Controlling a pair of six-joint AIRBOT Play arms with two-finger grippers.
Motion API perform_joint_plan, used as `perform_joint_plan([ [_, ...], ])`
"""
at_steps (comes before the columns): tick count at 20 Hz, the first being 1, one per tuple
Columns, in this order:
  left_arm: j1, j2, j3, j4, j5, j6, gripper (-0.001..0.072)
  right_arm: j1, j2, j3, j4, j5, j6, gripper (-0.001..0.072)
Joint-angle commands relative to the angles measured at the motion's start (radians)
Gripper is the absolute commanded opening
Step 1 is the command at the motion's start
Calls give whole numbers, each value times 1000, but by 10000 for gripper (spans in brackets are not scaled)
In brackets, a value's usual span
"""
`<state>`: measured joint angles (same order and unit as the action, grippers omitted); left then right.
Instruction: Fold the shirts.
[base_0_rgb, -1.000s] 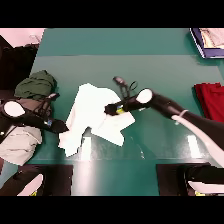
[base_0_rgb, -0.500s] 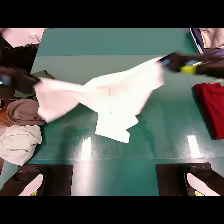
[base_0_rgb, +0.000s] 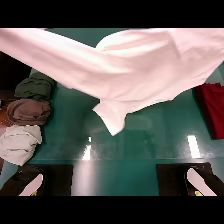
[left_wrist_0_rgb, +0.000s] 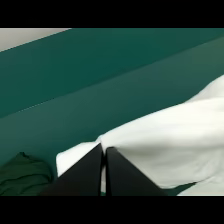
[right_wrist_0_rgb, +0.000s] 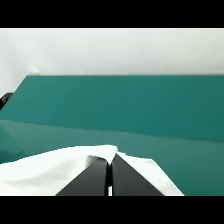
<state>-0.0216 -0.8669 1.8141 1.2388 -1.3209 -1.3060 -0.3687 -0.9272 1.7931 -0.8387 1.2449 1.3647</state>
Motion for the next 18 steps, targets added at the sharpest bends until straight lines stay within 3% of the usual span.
perform_joint_plan([
  [1,1,-5,42,-66,-162,-31,22,-34,2,123,-3,43,-3,18],
  [3,1,-3,-44,-76,-262,-34,22,-34,2,92,-3,49,-3,18],
  [6,1,-1,-281,-91,-259,-33,22,-34,-6,-56,-2,74,-2,18],
  [10,0,-1,-695,-136,-111,4,22,-25,-83,-240,-2,64,-3,18],
  [13,1,-2,-946,-143,44,32,23,31,-167,-321,-2,-29,-5,19],
  [18,1,-2,-1098,-147,109,71,23,158,-368,-299,-2,-182,-11,25],
])
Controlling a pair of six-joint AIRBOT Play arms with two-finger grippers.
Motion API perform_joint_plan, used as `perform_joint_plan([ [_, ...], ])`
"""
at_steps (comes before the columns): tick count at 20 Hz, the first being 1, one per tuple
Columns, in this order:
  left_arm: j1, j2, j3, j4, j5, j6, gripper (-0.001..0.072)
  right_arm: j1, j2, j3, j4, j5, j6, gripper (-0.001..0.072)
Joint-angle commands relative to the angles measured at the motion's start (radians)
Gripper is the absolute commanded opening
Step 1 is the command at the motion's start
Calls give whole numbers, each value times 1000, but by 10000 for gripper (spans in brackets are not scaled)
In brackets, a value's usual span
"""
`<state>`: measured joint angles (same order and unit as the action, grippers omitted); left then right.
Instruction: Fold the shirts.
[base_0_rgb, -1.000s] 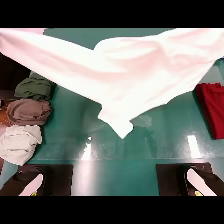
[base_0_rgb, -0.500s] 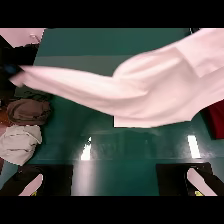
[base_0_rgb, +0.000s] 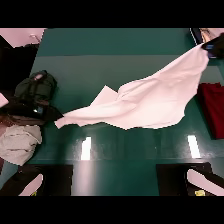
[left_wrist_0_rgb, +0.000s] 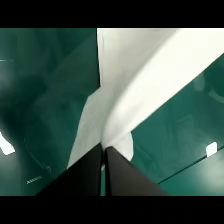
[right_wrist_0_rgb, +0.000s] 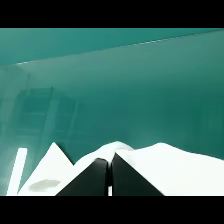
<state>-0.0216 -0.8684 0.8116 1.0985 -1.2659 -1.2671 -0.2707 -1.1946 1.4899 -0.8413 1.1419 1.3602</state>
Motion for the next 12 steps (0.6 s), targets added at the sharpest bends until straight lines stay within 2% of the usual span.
perform_joint_plan([
  [1,1,0,-96,-7,55,48,23,74,-140,31,2,-70,-19,87],
  [2,1,0,-96,-5,63,50,23,76,-179,67,3,-45,-19,421],
  [3,1,0,-96,2,79,55,25,69,-210,106,3,2,-17,582],
  [4,1,0,-96,19,102,52,75,59,-227,139,3,52,-14,564],
  [5,1,0,-96,27,126,45,258,41,-232,160,2,98,-14,502],
  [6,1,0,-96,27,143,41,246,21,-225,165,0,137,-15,452],
  [9,1,0,-96,26,147,41,246,-43,-145,56,-2,200,-16,450],
  [12,1,0,-96,19,98,45,249,-84,-20,-180,-24,224,-19,450],
])
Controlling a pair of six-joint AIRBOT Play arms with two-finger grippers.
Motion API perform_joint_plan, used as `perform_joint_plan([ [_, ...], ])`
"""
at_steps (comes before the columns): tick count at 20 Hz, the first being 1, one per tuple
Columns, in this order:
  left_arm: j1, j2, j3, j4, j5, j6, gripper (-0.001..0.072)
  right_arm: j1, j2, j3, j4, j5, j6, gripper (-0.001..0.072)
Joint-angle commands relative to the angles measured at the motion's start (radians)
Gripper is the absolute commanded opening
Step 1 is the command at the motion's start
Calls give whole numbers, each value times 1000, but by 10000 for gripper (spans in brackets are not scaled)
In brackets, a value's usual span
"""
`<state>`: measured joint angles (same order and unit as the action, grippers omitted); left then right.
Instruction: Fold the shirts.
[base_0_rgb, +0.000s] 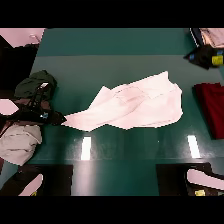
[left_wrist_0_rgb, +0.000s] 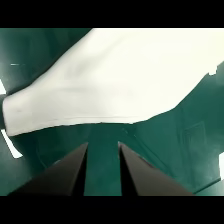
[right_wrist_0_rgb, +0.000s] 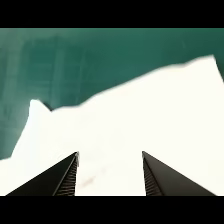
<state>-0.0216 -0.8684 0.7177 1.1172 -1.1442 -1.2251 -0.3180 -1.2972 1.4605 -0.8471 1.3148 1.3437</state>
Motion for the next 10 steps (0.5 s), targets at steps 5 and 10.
perform_joint_plan([
  [5,1,-43,-2,10,66,-6,388,-39,272,-528,-66,34,-3,451],
  [10,113,-225,-2,-5,40,-6,470,-39,399,-729,-64,28,-10,451],
])
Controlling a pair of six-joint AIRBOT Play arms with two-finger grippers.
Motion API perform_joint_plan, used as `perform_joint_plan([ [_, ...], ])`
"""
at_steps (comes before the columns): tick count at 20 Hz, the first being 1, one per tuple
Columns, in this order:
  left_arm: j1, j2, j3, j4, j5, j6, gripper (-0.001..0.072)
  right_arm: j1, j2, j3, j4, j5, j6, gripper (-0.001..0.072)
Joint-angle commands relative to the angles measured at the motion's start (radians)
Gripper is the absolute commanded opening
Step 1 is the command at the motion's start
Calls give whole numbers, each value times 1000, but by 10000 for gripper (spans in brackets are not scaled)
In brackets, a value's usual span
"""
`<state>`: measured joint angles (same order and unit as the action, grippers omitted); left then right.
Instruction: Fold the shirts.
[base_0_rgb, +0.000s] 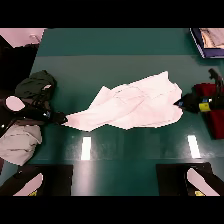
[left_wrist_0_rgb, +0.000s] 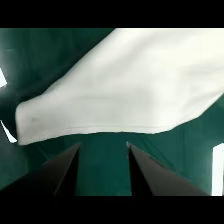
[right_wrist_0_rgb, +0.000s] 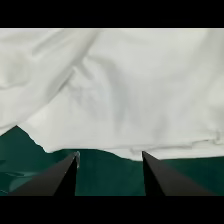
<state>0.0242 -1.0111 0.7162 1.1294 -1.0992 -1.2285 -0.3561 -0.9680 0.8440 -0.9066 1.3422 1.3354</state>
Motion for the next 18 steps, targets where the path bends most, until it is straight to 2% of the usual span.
perform_joint_plan([
  [1,118,-98,0,-33,-11,-2,582,-1,94,-140,-5,0,-2,451],
  [4,245,-100,0,-39,-29,56,581,-1,151,-195,-5,-5,-2,451],
  [6,254,-105,0,-56,-14,92,581,-1,166,-208,-5,-7,-2,451],
  [9,254,-166,-2,-197,-19,183,580,-1,169,-209,-4,2,-2,451],
  [12,239,-224,-2,-209,-33,182,579,-1,169,-209,-6,4,-1,450],
  [14,201,-238,-2,-203,-25,188,487,-1,169,-209,-6,2,0,450],
  [15,184,-239,-1,-201,-12,187,486,-1,169,-209,-18,2,11,450],
  [16,173,-238,0,-203,-1,179,417,-1,169,-209,-48,5,47,450],
  [17,171,-238,3,-205,-1,179,179,-1,169,-209,-100,14,98,450],
  [18,171,-238,7,-209,-5,179,28,-1,169,-209,-148,24,133,450],
])
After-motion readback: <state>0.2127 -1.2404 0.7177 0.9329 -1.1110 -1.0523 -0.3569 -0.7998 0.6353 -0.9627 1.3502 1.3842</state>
